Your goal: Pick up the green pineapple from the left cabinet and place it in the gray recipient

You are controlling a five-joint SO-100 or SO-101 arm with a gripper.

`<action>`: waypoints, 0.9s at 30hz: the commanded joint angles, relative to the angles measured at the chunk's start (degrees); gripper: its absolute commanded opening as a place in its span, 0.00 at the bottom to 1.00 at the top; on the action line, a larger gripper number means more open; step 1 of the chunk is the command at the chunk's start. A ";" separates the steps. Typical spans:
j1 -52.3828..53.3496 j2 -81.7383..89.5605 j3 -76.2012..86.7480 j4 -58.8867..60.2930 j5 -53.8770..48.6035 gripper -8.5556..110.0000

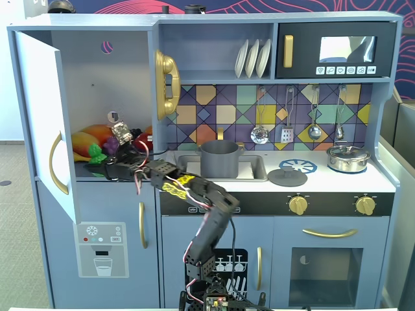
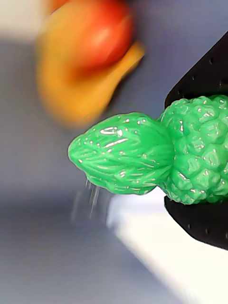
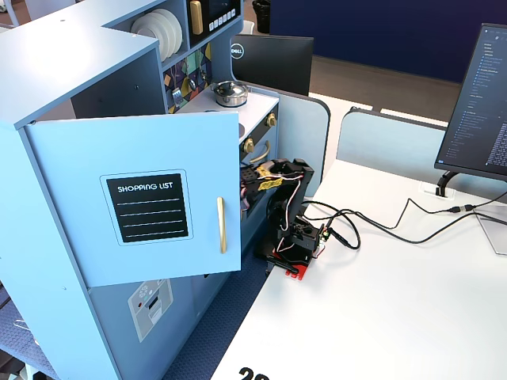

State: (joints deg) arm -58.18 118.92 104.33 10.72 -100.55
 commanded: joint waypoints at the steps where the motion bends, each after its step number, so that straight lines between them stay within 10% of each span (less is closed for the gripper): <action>1: -2.81 15.29 0.26 5.80 -2.99 0.07; 12: 4.13 37.44 3.87 18.19 -6.06 0.07; 27: 57.66 32.43 -1.93 12.22 14.15 0.07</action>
State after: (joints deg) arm -11.95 154.42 105.12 26.54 -90.62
